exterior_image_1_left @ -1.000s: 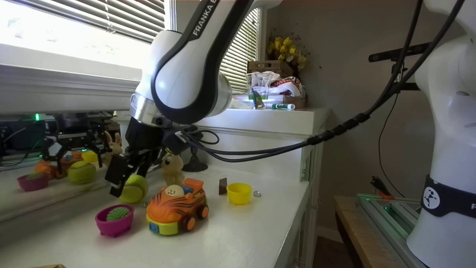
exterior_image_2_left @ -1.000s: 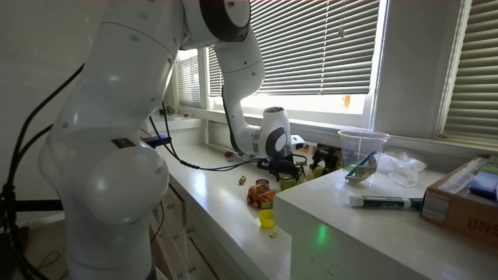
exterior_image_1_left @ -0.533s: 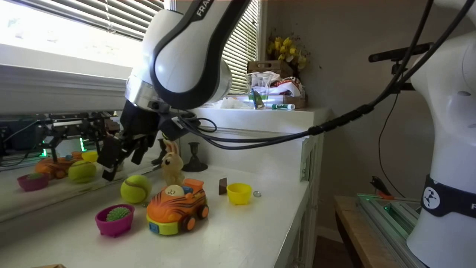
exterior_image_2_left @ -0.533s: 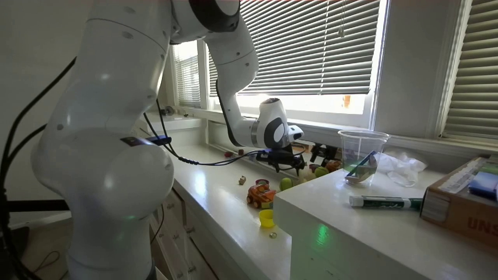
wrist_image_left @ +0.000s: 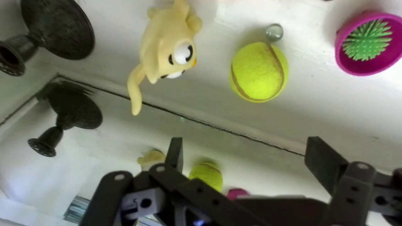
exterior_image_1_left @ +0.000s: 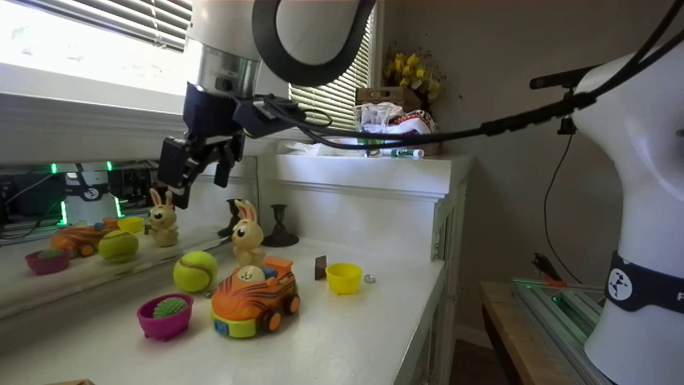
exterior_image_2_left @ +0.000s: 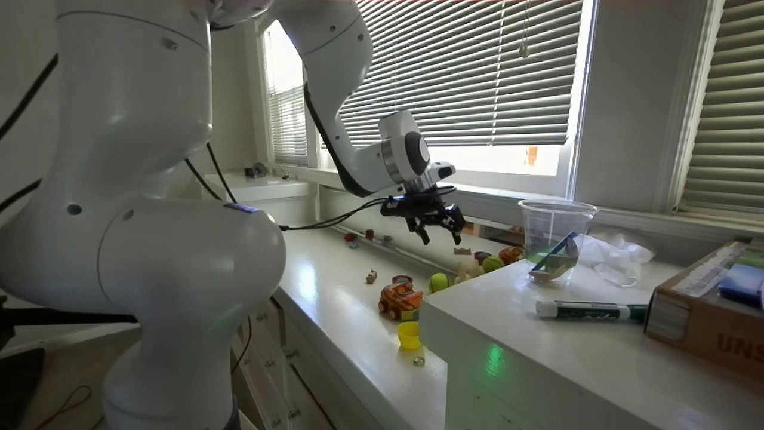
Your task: Put the pink bowl and tennis ball on top of the counter on the left.
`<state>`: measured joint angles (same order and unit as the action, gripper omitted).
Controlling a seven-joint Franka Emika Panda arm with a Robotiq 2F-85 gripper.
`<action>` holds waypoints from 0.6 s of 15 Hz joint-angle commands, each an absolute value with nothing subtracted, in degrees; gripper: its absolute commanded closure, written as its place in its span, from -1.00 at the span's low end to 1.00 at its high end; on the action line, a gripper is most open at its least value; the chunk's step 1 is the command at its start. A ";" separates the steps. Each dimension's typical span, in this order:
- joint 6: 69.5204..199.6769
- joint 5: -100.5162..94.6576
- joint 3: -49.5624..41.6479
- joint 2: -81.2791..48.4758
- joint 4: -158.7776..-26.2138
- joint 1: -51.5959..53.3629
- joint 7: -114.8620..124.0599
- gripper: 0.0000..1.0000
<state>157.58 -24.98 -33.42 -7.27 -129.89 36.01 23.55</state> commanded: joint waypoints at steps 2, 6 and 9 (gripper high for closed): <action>136.97 -27.52 -22.25 6.14 -131.37 31.29 29.01 -1.00; 122.16 -17.51 -7.01 11.87 -129.31 20.52 22.77 -1.00; 123.60 -17.97 -1.55 10.98 -129.32 15.40 23.94 -1.00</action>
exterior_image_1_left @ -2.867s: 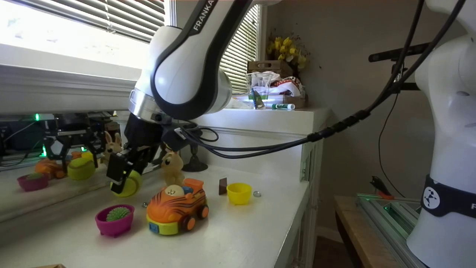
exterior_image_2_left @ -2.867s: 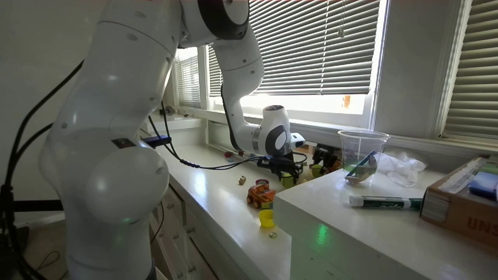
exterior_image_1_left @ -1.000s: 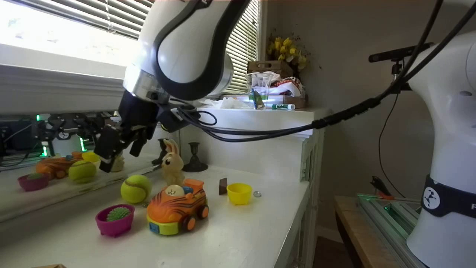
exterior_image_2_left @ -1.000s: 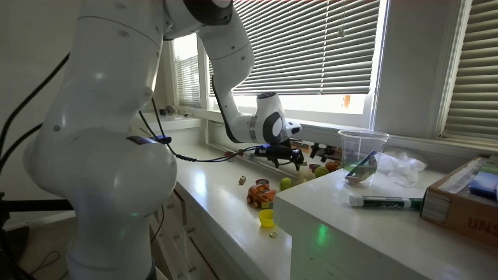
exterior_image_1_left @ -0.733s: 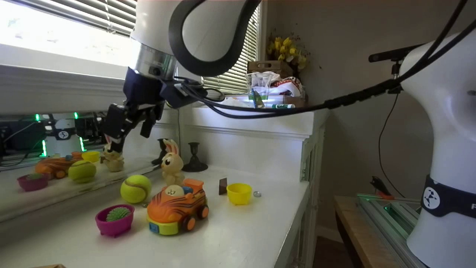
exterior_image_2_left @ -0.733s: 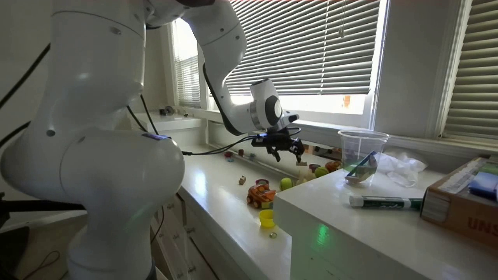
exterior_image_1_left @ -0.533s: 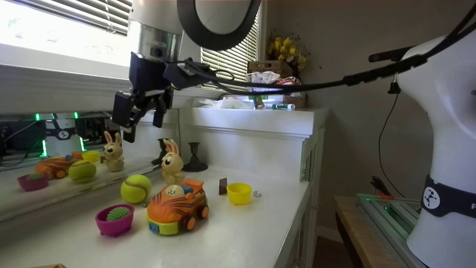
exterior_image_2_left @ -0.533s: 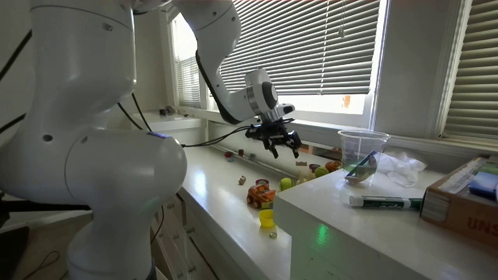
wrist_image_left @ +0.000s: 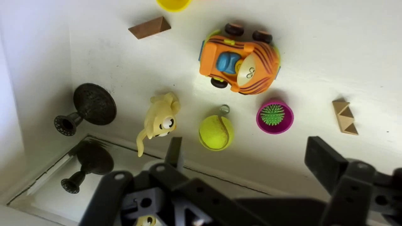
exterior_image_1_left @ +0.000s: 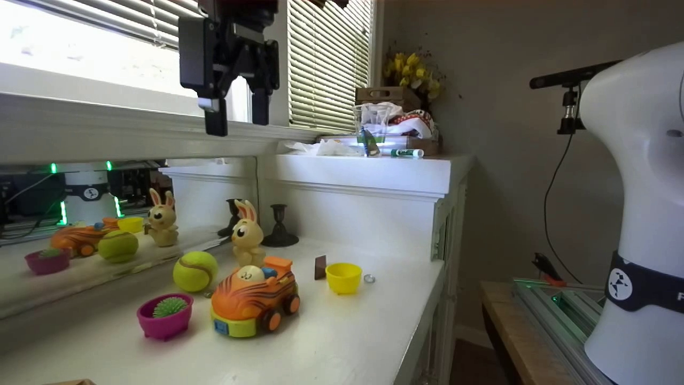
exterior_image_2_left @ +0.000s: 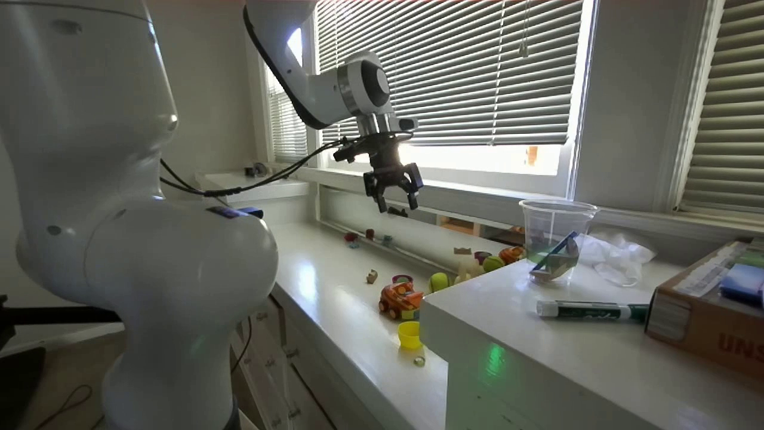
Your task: Put the pink bowl and tennis ball on top of the counter on the left.
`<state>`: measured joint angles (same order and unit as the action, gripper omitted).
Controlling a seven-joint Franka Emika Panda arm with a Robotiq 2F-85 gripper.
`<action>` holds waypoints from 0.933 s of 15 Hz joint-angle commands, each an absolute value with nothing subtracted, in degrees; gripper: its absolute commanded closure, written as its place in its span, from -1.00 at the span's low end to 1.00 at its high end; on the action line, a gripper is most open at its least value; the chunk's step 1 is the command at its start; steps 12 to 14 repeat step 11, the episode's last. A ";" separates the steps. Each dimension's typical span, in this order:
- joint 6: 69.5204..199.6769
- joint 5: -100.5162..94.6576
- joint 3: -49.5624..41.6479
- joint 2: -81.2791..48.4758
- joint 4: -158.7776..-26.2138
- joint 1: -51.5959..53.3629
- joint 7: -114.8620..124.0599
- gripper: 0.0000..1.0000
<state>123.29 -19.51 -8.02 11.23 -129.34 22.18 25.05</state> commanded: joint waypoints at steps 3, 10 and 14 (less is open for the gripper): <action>123.15 -17.67 -1.33 11.41 -129.37 14.76 23.38 -1.00; 123.15 -17.67 -1.35 11.29 -129.39 14.68 23.33 -1.00; 123.15 -17.67 -1.35 11.29 -129.39 14.68 23.33 -1.00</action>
